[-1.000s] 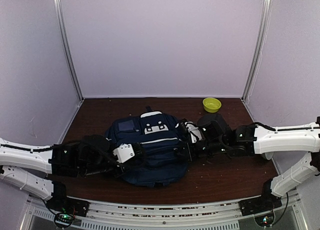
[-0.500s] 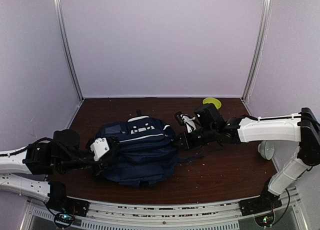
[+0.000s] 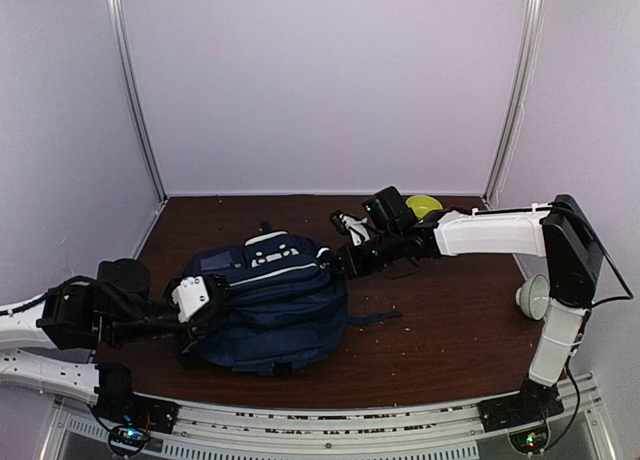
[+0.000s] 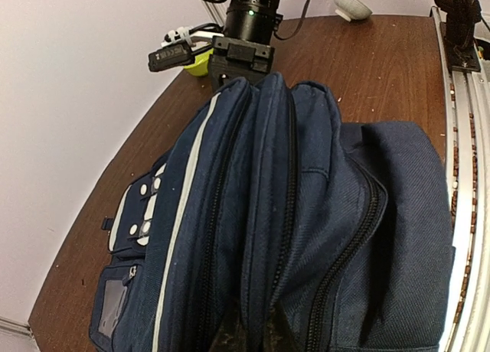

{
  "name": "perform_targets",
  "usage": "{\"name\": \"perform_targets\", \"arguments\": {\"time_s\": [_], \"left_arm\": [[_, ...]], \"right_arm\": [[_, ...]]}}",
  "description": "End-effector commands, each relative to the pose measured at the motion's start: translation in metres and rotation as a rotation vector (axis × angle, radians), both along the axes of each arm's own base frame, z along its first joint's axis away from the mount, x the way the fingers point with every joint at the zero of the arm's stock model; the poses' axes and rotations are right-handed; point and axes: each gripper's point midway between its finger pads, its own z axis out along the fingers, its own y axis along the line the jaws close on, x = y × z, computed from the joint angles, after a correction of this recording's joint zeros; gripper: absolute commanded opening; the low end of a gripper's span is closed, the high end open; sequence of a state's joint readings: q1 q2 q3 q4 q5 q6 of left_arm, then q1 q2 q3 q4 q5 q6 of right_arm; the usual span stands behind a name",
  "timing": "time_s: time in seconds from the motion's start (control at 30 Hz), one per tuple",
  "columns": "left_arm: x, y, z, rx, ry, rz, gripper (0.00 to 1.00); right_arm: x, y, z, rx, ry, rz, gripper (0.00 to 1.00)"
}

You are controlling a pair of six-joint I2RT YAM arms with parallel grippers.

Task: Pack the student bag
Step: Zip the student bag into the second largest pocket of the bag, then reset both arms

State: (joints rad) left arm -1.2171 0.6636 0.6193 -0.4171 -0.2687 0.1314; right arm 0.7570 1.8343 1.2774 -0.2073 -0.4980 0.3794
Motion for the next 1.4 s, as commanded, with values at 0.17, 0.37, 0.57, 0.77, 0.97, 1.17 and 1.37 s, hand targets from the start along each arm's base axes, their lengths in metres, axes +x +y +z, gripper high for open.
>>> {"name": "perform_targets", "arguments": {"time_s": [0.17, 0.37, 0.57, 0.77, 0.97, 1.17, 1.37], "left_arm": [[0.002, -0.030, 0.084, -0.259, -0.040, -0.026, 0.73], [0.009, -0.030, 0.093, -0.274, -0.051, 0.011, 0.88], [0.021, -0.030, 0.085, -0.231, -0.045, 0.080, 0.92], [0.045, -0.041, 0.063, -0.126, -0.009, 0.219, 0.93], [0.104, -0.014, 0.035, 0.016, 0.037, 0.486, 0.98], [0.166, 0.071, 0.020, 0.039, 0.061, 0.894, 0.98], [0.190, 0.174, 0.028, -0.017, -0.096, 1.347, 0.98]], "right_arm": [[0.046, -0.045, 0.081, -0.071, -0.229, -0.171, 0.62], [0.042, -0.085, 0.146, -0.124, -0.370, -0.277, 0.80], [0.027, -0.116, 0.183, -0.101, -0.452, -0.357, 0.81], [0.014, -0.141, 0.185, -0.077, -0.490, -0.437, 0.80], [0.012, -0.176, 0.185, -0.086, -0.601, -0.573, 0.83], [0.004, -0.220, 0.164, -0.124, -0.740, -0.722, 0.91], [-0.002, -0.264, 0.136, -0.199, -0.781, -0.915, 1.00]]}}
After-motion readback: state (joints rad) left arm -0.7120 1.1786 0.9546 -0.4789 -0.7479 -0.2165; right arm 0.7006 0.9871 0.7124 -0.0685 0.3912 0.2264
